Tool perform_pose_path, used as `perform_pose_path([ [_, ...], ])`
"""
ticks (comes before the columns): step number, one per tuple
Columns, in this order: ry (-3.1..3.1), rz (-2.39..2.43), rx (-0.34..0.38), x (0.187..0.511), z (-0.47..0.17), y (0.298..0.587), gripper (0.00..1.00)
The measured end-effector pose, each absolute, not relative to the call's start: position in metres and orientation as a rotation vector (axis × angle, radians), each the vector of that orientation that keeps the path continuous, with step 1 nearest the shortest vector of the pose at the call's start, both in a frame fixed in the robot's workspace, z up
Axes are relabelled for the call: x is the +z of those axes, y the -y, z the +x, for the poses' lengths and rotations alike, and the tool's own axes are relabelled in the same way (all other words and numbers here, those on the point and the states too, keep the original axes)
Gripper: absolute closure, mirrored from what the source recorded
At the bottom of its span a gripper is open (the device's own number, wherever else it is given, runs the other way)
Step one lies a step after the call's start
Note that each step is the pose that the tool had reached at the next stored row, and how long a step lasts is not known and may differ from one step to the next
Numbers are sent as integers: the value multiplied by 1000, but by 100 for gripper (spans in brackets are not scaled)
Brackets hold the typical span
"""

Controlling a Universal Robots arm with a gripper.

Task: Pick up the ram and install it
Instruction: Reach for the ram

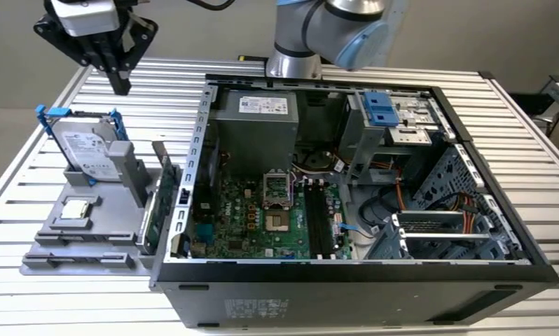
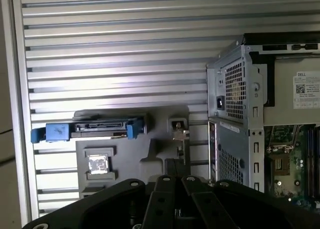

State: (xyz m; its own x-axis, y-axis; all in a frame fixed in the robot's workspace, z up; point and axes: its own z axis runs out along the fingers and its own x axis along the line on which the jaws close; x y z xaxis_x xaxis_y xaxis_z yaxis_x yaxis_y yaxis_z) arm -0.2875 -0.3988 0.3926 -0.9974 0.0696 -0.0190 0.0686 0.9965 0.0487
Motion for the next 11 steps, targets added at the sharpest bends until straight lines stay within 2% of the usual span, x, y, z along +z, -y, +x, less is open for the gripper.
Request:
perform_pose_path([
  [11, -3118, 106, 75, 393, -313, 399, 100],
])
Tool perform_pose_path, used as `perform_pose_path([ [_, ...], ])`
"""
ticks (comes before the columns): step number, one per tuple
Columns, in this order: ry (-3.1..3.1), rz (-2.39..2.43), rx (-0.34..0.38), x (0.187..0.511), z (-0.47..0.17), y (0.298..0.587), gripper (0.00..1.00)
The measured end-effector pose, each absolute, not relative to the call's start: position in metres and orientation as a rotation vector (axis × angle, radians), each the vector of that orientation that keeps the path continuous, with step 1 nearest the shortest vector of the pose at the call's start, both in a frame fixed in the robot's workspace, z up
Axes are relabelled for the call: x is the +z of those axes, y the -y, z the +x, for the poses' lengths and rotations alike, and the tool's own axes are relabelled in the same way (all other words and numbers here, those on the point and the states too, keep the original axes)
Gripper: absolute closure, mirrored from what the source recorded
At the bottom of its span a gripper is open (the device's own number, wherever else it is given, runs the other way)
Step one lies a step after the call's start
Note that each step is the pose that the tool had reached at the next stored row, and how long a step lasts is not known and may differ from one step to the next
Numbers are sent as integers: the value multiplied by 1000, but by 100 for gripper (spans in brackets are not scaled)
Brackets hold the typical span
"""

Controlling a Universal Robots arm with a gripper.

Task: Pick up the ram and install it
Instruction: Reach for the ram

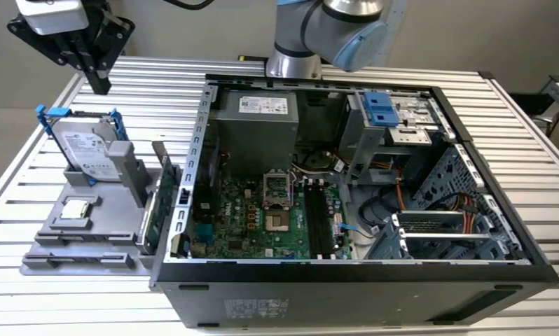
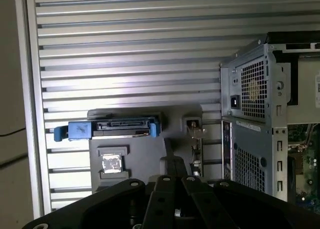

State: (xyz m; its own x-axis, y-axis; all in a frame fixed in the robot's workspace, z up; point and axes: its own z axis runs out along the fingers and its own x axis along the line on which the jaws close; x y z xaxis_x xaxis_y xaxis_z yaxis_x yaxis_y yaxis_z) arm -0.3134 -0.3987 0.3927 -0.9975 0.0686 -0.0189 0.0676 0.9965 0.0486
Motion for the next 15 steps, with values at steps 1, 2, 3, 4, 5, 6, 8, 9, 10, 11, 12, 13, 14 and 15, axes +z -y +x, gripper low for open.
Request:
perform_pose_path([
  [1, -3118, 106, 75, 393, -316, 399, 100],
  [2, -3118, 106, 75, 393, -318, 399, 100],
  [3, -3118, 106, 75, 393, -320, 399, 100],
  [4, -3118, 105, 75, 393, -323, 399, 100],
  [5, -3118, 105, 75, 393, -325, 399, 100],
  [6, -3118, 105, 75, 393, -327, 399, 100],
  [8, -3118, 104, 75, 393, -332, 399, 100],
  [9, -3118, 103, 75, 393, -334, 399, 100],
  [10, -3118, 103, 75, 393, -336, 398, 100],
  [11, -3118, 102, 75, 393, -338, 398, 100],
  [12, -3118, 101, 75, 393, -340, 398, 100],
  [13, -3119, 100, 75, 393, -343, 398, 100],
  [14, -3119, 100, 75, 393, -345, 398, 100],
  [15, -3119, 99, 75, 393, -348, 398, 100],
])
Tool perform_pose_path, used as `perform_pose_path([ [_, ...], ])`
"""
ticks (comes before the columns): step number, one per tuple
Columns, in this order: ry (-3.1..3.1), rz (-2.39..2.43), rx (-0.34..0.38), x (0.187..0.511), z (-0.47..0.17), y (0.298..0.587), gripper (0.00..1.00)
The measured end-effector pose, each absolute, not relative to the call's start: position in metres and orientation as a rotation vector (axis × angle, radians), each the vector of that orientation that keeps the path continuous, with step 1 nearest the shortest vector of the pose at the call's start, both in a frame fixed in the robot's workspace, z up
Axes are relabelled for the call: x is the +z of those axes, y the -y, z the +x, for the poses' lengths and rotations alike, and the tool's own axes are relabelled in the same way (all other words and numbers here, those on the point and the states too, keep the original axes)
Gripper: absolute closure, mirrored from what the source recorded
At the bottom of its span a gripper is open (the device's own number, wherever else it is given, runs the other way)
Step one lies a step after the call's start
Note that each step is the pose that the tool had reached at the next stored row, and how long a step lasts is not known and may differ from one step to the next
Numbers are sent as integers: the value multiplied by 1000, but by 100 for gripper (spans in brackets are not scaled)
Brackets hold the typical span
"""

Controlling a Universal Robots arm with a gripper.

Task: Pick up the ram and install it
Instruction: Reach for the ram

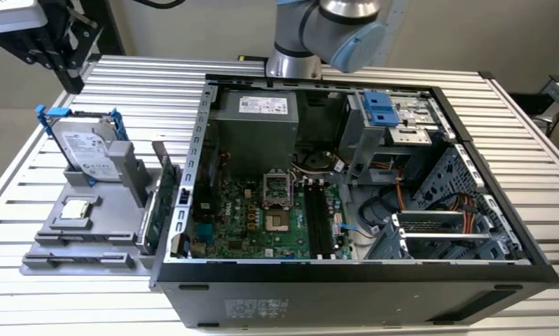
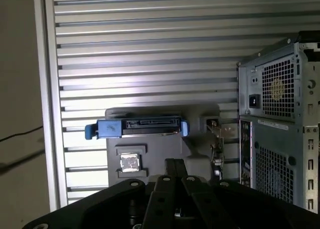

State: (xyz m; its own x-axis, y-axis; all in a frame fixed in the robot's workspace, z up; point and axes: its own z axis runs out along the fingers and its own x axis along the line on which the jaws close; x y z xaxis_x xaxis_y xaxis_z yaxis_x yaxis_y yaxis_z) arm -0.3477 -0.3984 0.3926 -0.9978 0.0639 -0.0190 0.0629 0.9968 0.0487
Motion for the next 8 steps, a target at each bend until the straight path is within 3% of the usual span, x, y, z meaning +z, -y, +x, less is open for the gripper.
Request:
perform_pose_path([
  [8, -3120, 60, 76, 393, -362, 398, 100],
])
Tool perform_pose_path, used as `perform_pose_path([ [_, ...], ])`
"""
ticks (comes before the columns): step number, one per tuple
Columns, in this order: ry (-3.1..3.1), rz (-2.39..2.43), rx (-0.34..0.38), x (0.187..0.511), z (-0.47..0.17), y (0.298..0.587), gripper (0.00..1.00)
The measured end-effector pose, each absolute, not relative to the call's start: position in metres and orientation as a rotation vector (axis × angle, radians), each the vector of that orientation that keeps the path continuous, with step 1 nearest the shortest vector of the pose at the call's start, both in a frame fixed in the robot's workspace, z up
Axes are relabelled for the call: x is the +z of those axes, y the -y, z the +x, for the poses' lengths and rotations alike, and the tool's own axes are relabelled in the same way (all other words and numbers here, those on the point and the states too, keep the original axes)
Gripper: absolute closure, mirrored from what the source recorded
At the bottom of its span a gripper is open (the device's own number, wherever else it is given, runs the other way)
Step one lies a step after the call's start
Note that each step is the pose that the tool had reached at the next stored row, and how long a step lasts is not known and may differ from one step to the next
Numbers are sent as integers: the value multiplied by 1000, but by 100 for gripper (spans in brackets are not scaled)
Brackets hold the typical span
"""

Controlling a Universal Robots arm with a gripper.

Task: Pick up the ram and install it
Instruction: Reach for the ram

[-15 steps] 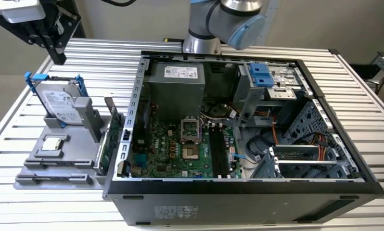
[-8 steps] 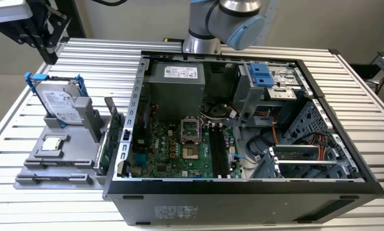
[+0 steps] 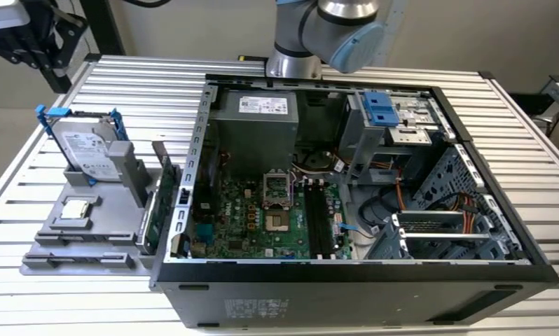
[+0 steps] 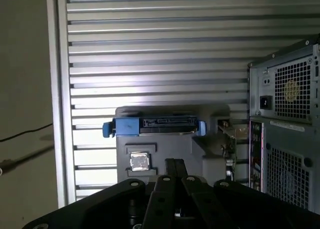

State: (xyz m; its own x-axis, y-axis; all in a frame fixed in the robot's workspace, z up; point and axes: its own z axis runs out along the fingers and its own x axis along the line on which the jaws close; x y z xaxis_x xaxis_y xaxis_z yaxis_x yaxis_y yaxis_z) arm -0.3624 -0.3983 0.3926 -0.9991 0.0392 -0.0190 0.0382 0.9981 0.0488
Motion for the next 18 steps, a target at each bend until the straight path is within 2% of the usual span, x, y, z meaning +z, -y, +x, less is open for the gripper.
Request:
perform_pose_path([
  [10, -3122, 15, 76, 393, -366, 400, 100],
  [18, -3121, 15, 76, 393, -366, 417, 100],
])
